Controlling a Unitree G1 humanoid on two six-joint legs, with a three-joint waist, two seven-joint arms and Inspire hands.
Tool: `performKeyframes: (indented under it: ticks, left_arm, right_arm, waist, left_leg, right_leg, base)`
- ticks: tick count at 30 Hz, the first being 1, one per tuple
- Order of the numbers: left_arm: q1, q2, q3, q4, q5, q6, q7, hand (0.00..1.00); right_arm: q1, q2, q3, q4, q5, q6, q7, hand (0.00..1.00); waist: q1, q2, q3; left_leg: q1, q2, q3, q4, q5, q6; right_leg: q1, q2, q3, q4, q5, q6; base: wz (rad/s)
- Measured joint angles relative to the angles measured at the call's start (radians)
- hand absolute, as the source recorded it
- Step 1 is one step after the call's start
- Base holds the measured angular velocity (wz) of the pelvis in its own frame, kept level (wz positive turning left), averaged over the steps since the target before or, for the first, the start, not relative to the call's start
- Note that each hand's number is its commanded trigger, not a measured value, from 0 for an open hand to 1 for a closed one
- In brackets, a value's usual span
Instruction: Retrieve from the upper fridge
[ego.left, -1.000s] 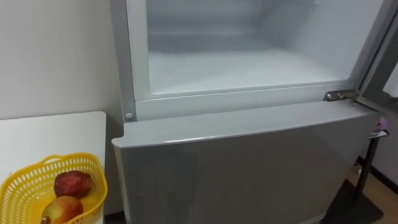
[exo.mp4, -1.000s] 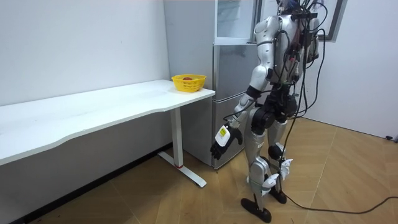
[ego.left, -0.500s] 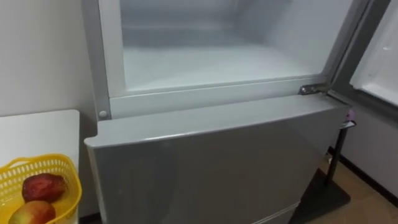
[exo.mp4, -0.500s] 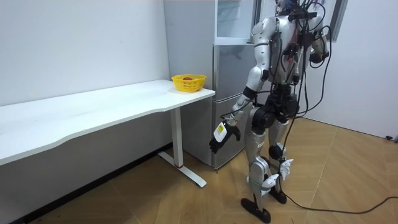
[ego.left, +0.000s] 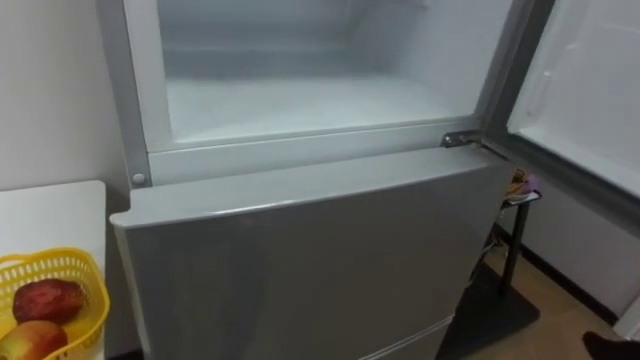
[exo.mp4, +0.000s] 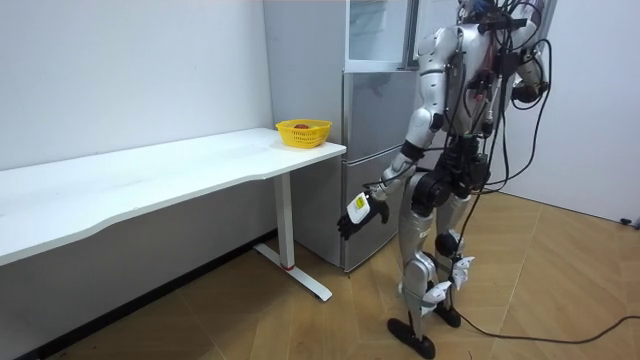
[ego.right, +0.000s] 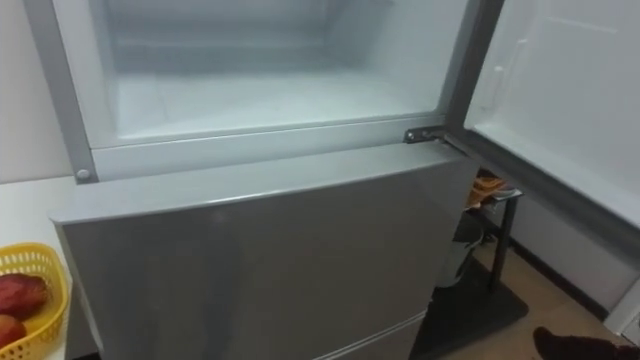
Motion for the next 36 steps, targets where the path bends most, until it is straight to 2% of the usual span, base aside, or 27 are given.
performKeyframes:
  ticks: [6,8,9,11,13,14,15,16,17,19,20,21,22,23,24,25,26,27,28,30,33,34,36]
  left_arm:
    - [0.003,0.002,-0.023,0.022,-0.007,-0.002,0.002,0.0]
    - [-0.006,0.004,-0.038,0.028,-0.006,-0.004,0.001,0.0]
    - [-0.014,0.006,-0.051,0.028,-0.006,-0.007,-0.001,0.0]
    - [-0.032,0.011,-0.078,0.027,-0.007,-0.007,-0.003,0.0]
    - [-0.043,0.026,-0.129,0.027,-0.007,-0.007,-0.006,0.0]
    - [-0.044,0.031,-0.142,0.027,-0.006,-0.007,-0.009,0.0]
    - [-0.046,0.041,-0.159,0.031,-0.005,-0.007,-0.02,0.0]
    - [-0.045,0.052,-0.177,0.032,0.001,-0.005,-0.031,0.0]
    - [-0.044,0.057,-0.182,0.035,0.002,-0.005,-0.039,0.0]
    - [-0.051,0.072,-0.219,0.045,0.005,0.008,-0.066,0.0]
    - [-0.056,0.071,-0.229,0.044,0.005,0.011,-0.071,0.0]
    - [-0.062,0.072,-0.257,0.044,0.004,0.019,-0.078,0.0]
    - [-0.074,0.072,-0.279,0.046,0.004,0.029,-0.085,0.0]
    - [-0.082,0.072,-0.29,0.047,0.004,0.032,-0.087,0.0]
    - [-0.098,0.072,-0.309,0.064,0.005,0.035,-0.089,0.0]
    - [-0.104,0.072,-0.324,0.068,0.016,0.046,-0.093,0.0]
    - [-0.105,0.072,-0.331,0.067,0.028,0.052,-0.095,0.0]
    - [-0.1,0.069,-0.342,0.069,0.046,0.059,-0.102,0.0]
    - [-0.1,0.069,-0.348,0.069,0.056,0.066,-0.109,0.0]
    - [-0.1,0.075,-0.346,0.07,0.065,0.074,-0.11,0.0]
    - [-0.108,0.073,-0.349,0.059,0.085,0.096,-0.111,0.0]
    - [-0.112,0.068,-0.351,0.051,0.129,0.104,-0.116,0.0]
    - [-0.125,0.063,-0.351,0.046,0.193,0.121,-0.124,0.0]
  right_arm:
    - [0.0,-0.018,0.022,-0.01,-0.035,0.0,0.015,0.0]
    - [0.0,-0.037,0.063,-0.011,-0.14,-0.001,0.059,0.0]
    - [0.0,-0.064,0.086,-0.011,-0.205,-0.009,0.103,0.0]
    - [0.0,-0.086,0.099,-0.011,-0.315,-0.048,0.17,0.0]
    - [-0.005,-0.102,0.097,-0.089,-0.476,-0.199,0.193,0.0]
    - [-0.015,-0.113,0.092,-0.123,-0.512,-0.234,0.192,0.0]
    - [-0.052,-0.139,0.083,-0.187,-0.578,-0.305,0.191,0.0]
    - [-0.079,-0.148,0.055,-0.23,-0.647,-0.368,0.18,0.0]
    - [-0.086,-0.147,0.048,-0.241,-0.684,-0.394,0.175,0.0]
    - [-0.084,-0.141,0.044,-0.269,-0.808,-0.48,0.17,0.0]
    - [-0.073,-0.141,0.045,-0.27,-0.821,-0.5,0.173,0.0]
    - [-0.043,-0.139,0.064,-0.257,-0.83,-0.529,0.183,0.0]
    - [-0.005,-0.131,0.085,-0.226,-0.835,-0.551,0.203,0.0]
    - [0.021,-0.125,0.093,-0.203,-0.835,-0.559,0.216,0.0]
    - [0.065,-0.112,0.116,-0.139,-0.836,-0.569,0.239,0.0]
    - [0.099,-0.085,0.135,-0.055,-0.846,-0.572,0.271,0.0]
    - [0.109,-0.065,0.139,-0.013,-0.867,-0.589,0.249,0.0]
    - [0.106,-0.03,0.135,-0.009,-0.883,-0.596,0.247,0.0]
    - [0.102,-0.01,0.135,0.008,-0.897,-0.606,0.241,0.0]
    - [0.102,0.009,0.133,0.033,-0.928,-0.617,0.229,0.0]
    - [0.102,0.034,0.14,0.099,-0.991,-0.619,0.175,0.0]
    - [0.103,0.033,0.14,0.131,-1.008,-0.619,0.14,0.0]
    - [0.102,0.033,0.143,0.193,-1.026,-0.618,0.065,0.0]
  waist:
    - [0.003,0.011,-0.0059]
    - [0.018,0.013,-0.0072]
    - [0.037,0.017,-0.0091]
    - [0.067,0.018,-0.0098]
    - [0.115,0.022,-0.0139]
    - [0.125,0.019,-0.0157]
    - [0.137,0.012,-0.0227]
    - [0.148,0.002,-0.0304]
    - [0.153,0.0,-0.0323]
    - [0.175,-0.022,-0.0404]
    - [0.183,-0.023,-0.0408]
    - [0.208,-0.02,-0.0387]
    - [0.223,-0.012,-0.034]
    - [0.229,-0.008,-0.0317]
    - [0.237,0.006,-0.0217]
    - [0.239,0.018,-0.0157]
    - [0.242,0.025,-0.0142]
    - [0.239,0.044,-0.0193]
    - [0.238,0.056,-0.0281]
    - [0.231,0.062,-0.0357]
    - [0.226,0.059,-0.0368]
    - [0.225,0.06,-0.0371]
    - [0.232,0.061,-0.038]
  left_leg:
    - [-0.023,0.006,-0.005,0.013,0.004,-0.005]
    - [-0.032,0.009,-0.006,0.018,0.006,-0.007]
    - [-0.035,0.009,-0.006,0.02,0.007,-0.009]
    - [-0.036,0.009,-0.008,0.018,0.01,-0.009]
    - [-0.045,0.009,-0.011,0.016,0.013,-0.01]
    - [-0.046,0.009,-0.011,0.016,0.013,-0.01]
    - [-0.049,0.01,-0.015,0.017,0.014,-0.01]
    - [-0.048,0.012,-0.029,0.017,0.014,-0.01]
    - [-0.046,0.013,-0.034,0.017,0.014,-0.01]
    - [-0.029,0.009,-0.05,0.018,0.009,-0.009]
    - [-0.025,0.009,-0.049,0.018,0.005,-0.007]
    - [-0.02,0.008,-0.047,0.018,-0.003,-0.004]
    - [-0.017,0.005,-0.049,0.018,-0.008,0.001]
    - [-0.017,0.004,-0.05,0.017,-0.009,0.002]
    - [-0.018,0.002,-0.05,0.013,-0.012,0.006]
    - [-0.016,0.001,-0.05,0.006,-0.015,0.011]
    - [-0.016,0.001,-0.05,0.005,-0.016,0.013]
    - [-0.014,-0.002,-0.048,0.002,-0.017,0.015]
    - [-0.012,-0.012,-0.05,-0.001,-0.018,0.017]
    - [-0.003,-0.013,-0.051,-0.003,-0.018,0.018]
    - [0.018,-0.019,-0.065,0.0,-0.024,0.025]
    - [0.021,-0.026,-0.073,0.006,-0.027,0.031]
    - [0.024,-0.033,-0.079,0.016,-0.032,0.038]
  right_leg:
    - [-0.019,0.005,-0.002,0.004,0.005,-0.008]
    - [-0.027,0.006,-0.003,0.002,0.006,-0.01]
    - [-0.032,0.007,-0.004,0.001,0.006,-0.011]
    - [-0.037,0.007,-0.003,-0.001,0.006,-0.011]
    - [-0.043,0.01,-0.002,-0.003,0.008,-0.013]
    - [-0.042,0.01,-0.002,-0.006,0.008,-0.014]
    - [-0.033,0.012,-0.003,-0.023,0.011,-0.013]
    - [-0.009,0.016,-0.014,-0.058,0.019,-0.012]
    - [0.006,0.016,-0.021,-0.078,0.024,-0.011]
    - [0.063,0.016,-0.058,-0.138,0.032,-0.005]
    - [0.07,0.016,-0.06,-0.144,0.032,-0.003]
    - [0.079,0.016,-0.058,-0.143,0.032,0.001]
    - [0.083,0.014,-0.057,-0.141,0.033,0.004]
    - [0.086,0.013,-0.055,-0.141,0.034,0.007]
    - [0.09,0.01,-0.05,-0.14,0.038,0.012]
    - [0.092,0.008,-0.044,-0.14,0.04,0.016]
    - [0.092,0.006,-0.042,-0.14,0.039,0.017]
    - [0.091,0.002,-0.04,-0.141,0.036,0.022]
    - [0.093,-0.002,-0.041,-0.14,0.033,0.027]
    - [0.102,-0.003,-0.042,-0.141,0.032,0.029]
    - [0.133,-0.009,-0.056,-0.141,0.028,0.036]
    - [0.143,-0.016,-0.056,-0.142,0.022,0.044]
    - [0.148,-0.023,-0.057,-0.142,0.02,0.049]
  base:
    - [0.01]
    - [0.02]
    - [0.05]
    - [0.05]
    - [0.05]
    - [0.14]
    - [0.26]
    - [0.33]
    - [0.47]
    - [0.53]
    - [0.26]
    - [0.05]
    - [0.0]
    - [0.1]
    - [0.06]
    - [0.0]
    - [-0.05]
    - [0.0]
    - [0.0]
    - [0.07]
    - [0.2]
    - [0.25]
    - [0.16]
